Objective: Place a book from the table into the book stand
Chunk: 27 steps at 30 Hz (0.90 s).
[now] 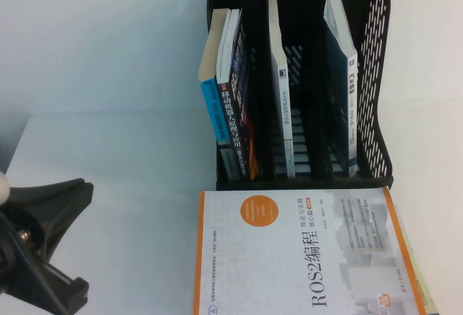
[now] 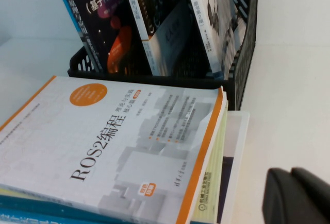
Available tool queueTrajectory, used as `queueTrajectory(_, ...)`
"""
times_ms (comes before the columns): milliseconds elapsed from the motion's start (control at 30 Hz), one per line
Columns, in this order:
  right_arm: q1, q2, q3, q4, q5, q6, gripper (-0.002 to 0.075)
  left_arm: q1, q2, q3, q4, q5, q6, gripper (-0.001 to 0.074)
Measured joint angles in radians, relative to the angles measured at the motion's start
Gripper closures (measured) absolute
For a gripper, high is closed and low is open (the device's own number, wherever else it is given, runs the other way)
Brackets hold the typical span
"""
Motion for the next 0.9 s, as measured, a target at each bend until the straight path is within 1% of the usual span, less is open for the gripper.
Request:
queueTrajectory(233, 0.000, 0.000, 0.000, 0.001, 0.000, 0.000, 0.0728, 0.000, -0.024, 0.047, -0.028, -0.003, -0.011, 0.0736)
queueTrajectory(367, 0.000, 0.000, 0.000, 0.002, -0.002, 0.000, 0.0728, 0.000, -0.116, 0.078, -0.032, 0.081, -0.013, 0.0736)
queueTrajectory(433, 0.000, 0.000, 0.000, 0.002, -0.003, 0.000, 0.0728, 0.014, -0.182, 0.093, -0.048, 0.135, -0.013, 0.0736)
queueTrajectory(500, 0.000, 0.000, 0.000, 0.002, -0.004, 0.000, 0.0728, 0.058, -0.238, 0.114, -0.065, 0.162, -0.013, 0.0736)
queueTrajectory(600, 0.000, 0.000, 0.000, 0.002, -0.006, 0.000, 0.0728, 0.155, -0.314, 0.165, -0.087, 0.162, -0.013, 0.0736)
queueTrajectory(700, 0.000, 0.000, 0.000, 0.003, -0.006, 0.000, 0.0728, 0.268, -0.377, 0.226, -0.141, 0.126, 0.004, 0.0736)
queueTrajectory(800, 0.000, 0.000, 0.000, 0.003, -0.006, 0.000, 0.0728, 0.379, -0.431, 0.296, -0.215, 0.071, 0.059, 0.0736)
queueTrajectory(900, 0.000, 0.000, 0.000, 0.003, -0.006, 0.000, 0.0728, 0.462, -0.480, 0.372, -0.265, 0.003, 0.122, 0.0736)
